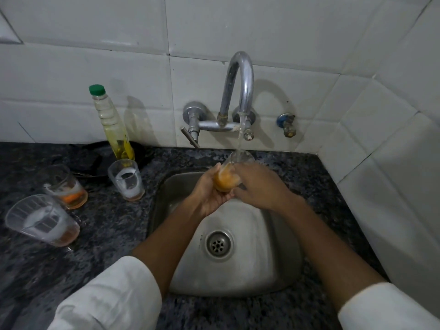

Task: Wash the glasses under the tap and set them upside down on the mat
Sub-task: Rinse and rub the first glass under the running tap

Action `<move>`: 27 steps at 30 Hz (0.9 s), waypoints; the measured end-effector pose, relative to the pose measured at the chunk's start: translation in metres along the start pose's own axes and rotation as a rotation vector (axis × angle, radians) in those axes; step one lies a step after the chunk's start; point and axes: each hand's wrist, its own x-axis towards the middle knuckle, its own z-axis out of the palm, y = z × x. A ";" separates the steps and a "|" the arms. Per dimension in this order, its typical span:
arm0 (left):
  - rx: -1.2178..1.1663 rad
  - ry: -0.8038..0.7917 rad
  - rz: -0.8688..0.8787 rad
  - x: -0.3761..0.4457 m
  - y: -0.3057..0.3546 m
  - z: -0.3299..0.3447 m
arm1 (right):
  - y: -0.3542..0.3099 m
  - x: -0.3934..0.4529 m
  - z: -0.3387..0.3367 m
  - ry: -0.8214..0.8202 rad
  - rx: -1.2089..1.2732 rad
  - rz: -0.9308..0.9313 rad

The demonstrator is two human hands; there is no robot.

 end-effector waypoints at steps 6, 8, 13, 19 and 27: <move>-0.139 -0.038 0.128 -0.003 -0.007 -0.002 | -0.018 0.034 0.017 0.044 0.667 0.279; -0.275 -0.074 0.160 0.002 -0.011 -0.003 | -0.029 0.038 0.025 0.166 0.898 0.332; 0.004 0.023 0.009 0.010 0.011 -0.008 | 0.000 0.023 0.022 -0.161 -0.102 -0.198; -0.333 -0.092 0.131 0.010 -0.014 -0.007 | -0.026 0.038 0.040 0.224 0.565 0.227; -0.063 -0.105 0.057 0.008 -0.009 -0.007 | -0.003 0.024 0.045 0.177 0.231 0.020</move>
